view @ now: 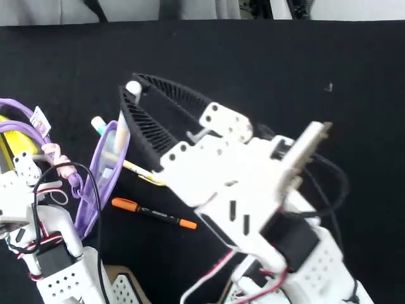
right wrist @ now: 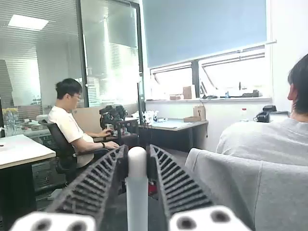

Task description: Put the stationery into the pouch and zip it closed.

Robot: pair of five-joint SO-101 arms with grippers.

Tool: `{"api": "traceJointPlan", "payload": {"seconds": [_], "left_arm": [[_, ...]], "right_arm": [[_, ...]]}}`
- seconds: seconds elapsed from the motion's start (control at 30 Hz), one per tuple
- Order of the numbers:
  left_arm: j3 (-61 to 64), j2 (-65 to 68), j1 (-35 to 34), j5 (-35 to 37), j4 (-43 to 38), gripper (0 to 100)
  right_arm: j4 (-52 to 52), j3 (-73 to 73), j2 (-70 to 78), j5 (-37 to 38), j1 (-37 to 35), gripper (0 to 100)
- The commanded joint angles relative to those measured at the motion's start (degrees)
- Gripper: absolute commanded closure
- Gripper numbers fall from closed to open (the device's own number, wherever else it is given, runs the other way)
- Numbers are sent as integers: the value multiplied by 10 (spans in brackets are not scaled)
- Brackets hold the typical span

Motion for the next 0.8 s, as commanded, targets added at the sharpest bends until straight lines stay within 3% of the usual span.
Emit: {"api": "traceJointPlan", "payload": {"seconds": [0.0,0.57,0.77], "left_arm": [[-2,-2,4,4,-11,970],[-2,-2,7,4,-11,970],[-2,-2,6,4,-11,970]], "right_arm": [[-71,52,-7,3,-7,987],[-369,514,-7,-1,-8,987],[-326,531,-4,-120,-75,984]]}}
